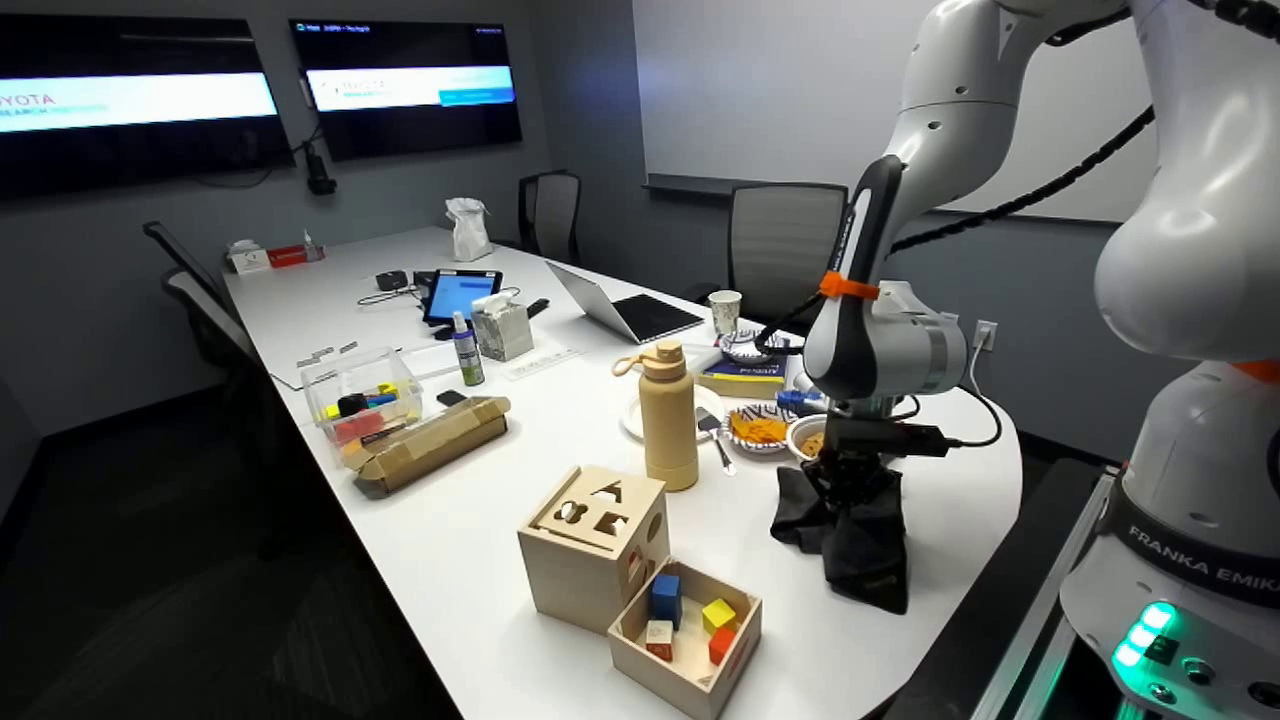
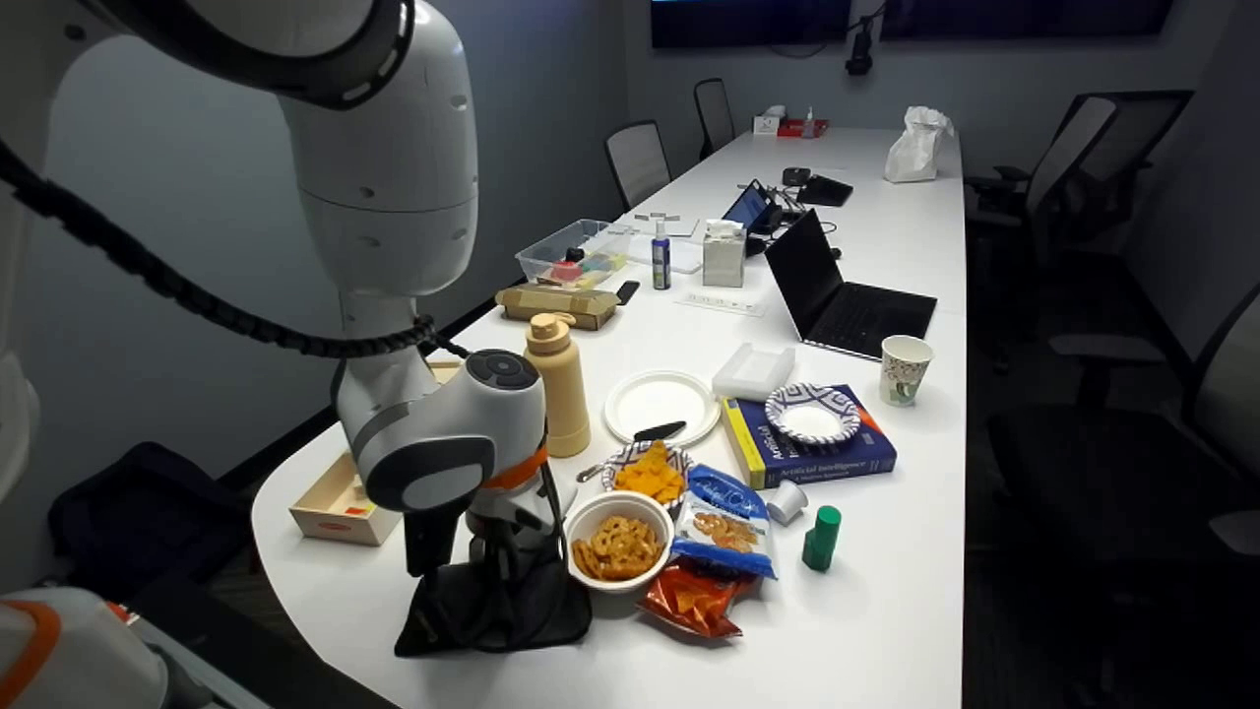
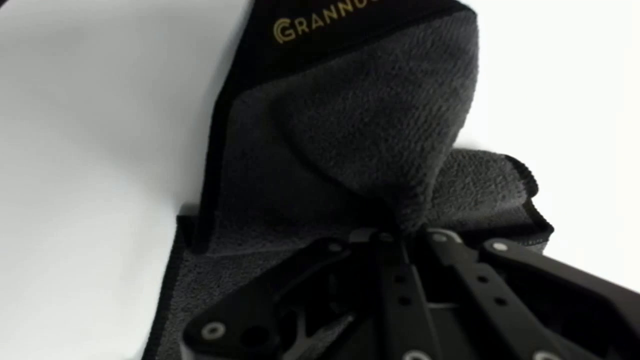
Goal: Use the grey cloth to wipe the table
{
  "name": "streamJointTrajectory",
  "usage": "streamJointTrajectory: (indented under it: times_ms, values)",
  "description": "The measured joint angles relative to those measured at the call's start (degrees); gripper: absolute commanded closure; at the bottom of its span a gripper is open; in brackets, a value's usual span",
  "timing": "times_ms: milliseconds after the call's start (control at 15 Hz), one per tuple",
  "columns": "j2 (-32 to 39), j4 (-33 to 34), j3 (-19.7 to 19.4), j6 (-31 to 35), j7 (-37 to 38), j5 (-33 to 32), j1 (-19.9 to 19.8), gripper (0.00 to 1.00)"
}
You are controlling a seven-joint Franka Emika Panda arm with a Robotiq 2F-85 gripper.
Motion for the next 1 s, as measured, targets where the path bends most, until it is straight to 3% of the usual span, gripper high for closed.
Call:
streamJointTrajectory:
  times_ms: [133,533,800,1000]
  values:
    - [-0.4,0.03,1.5,0.0,-1.51,-0.17,-1.1,0.99]
    - [-0.34,-0.04,13.44,-0.17,-7.73,-2.5,-5.92,0.99]
    - [-0.3,0.53,18.55,-4.94,-10.1,-4.09,-5.37,0.99]
    - [-0.37,1.72,18.62,-11.28,-11.1,-3.49,-2.99,0.99]
